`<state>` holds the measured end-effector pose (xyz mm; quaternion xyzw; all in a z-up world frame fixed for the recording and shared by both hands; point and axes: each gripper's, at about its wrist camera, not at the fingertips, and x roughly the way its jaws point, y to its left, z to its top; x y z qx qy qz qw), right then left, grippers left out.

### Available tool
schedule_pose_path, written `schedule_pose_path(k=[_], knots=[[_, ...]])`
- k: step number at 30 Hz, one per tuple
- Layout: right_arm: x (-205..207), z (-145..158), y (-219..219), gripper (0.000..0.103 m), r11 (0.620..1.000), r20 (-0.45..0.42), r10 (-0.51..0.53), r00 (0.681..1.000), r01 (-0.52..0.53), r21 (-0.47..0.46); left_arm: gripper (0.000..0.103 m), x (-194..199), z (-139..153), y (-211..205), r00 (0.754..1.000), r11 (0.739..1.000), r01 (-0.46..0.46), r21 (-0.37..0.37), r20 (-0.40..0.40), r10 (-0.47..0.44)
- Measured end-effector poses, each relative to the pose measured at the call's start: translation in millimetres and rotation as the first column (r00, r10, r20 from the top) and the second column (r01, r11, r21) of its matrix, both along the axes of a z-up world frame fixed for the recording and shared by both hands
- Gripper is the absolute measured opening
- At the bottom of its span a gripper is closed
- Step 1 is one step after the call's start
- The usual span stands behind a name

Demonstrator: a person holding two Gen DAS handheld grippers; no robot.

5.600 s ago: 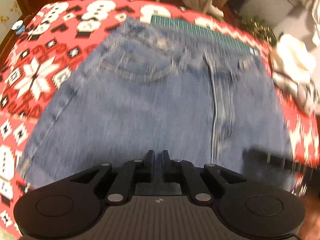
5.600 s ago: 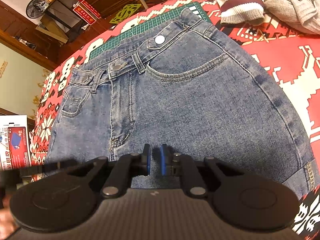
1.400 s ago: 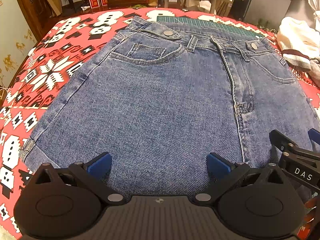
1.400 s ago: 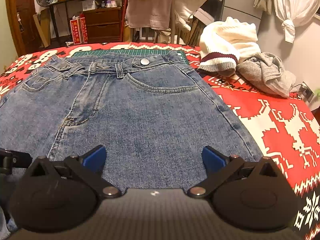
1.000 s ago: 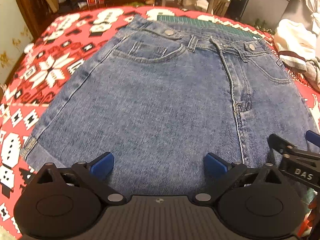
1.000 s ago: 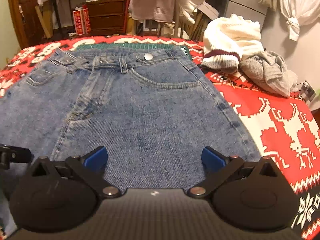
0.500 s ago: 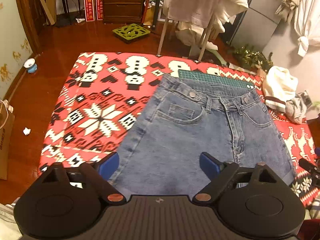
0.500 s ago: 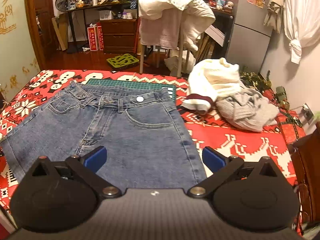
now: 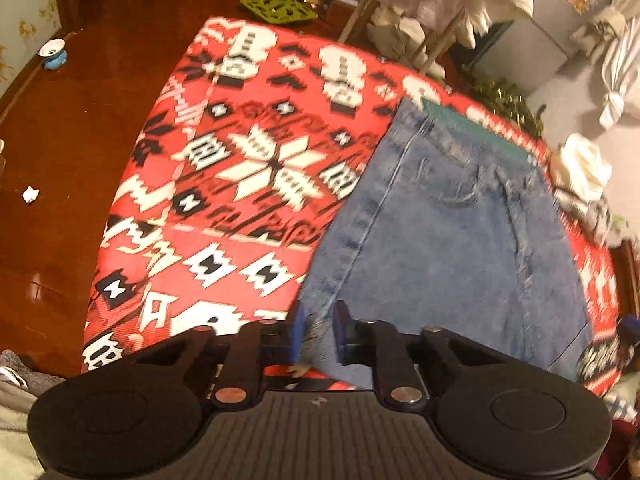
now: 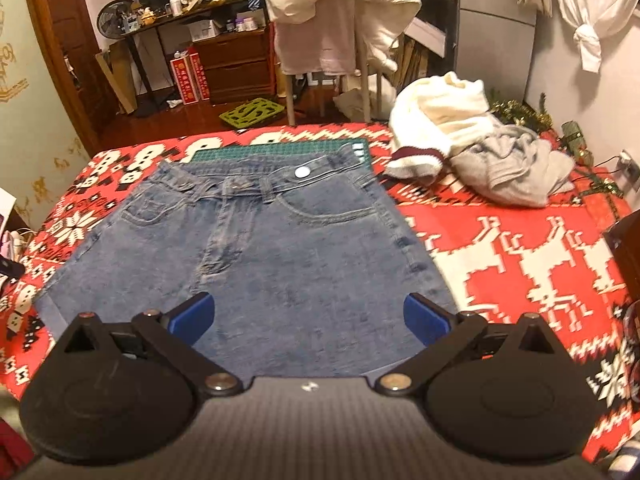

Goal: Fold clothes
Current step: 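Grasp the shorts' outer side seam with the left gripper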

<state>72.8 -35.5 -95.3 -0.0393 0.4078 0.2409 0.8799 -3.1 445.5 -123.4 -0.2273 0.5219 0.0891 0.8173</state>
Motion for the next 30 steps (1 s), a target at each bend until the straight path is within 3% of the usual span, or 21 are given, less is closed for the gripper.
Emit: schedule_pose_path(k=[8, 16, 19, 21, 25, 30], knots=[[-10, -2, 26, 0.102, 0.999, -0.018, 0.048, 0.999, -0.048, 0.014, 0.012, 4, -31, 7, 0.998, 0.998, 0.064, 0.016, 0.017, -0.064], [-17, -3, 41, 0.102, 0.997, -0.009, 0.083, 0.997, -0.083, -0.007, 0.013, 21, -41, -5, 0.99, 0.987, 0.141, 0.082, 0.013, -0.142], [-18, -4, 44, 0.102, 0.996, -0.011, 0.09, 0.996, -0.09, -0.004, 0.012, 28, -41, -8, 0.987, 0.982, 0.157, 0.1, 0.013, -0.159], [-19, -5, 44, 0.101, 0.996, -0.017, 0.091, 0.996, -0.091, 0.003, 0.003, 31, -42, -11, 0.985, 0.979, 0.172, 0.113, 0.008, -0.174], [-19, -8, 43, 0.101, 0.996, -0.024, 0.09, 0.996, -0.089, 0.004, 0.001, 32, -39, -24, 0.98, 0.962, 0.195, 0.19, -0.015, -0.196], [-18, -8, 39, 0.101, 0.996, -0.022, 0.085, 0.996, -0.085, 0.021, 0.001, 27, -9, -31, 0.982, 0.957, 0.179, 0.228, 0.026, -0.189]])
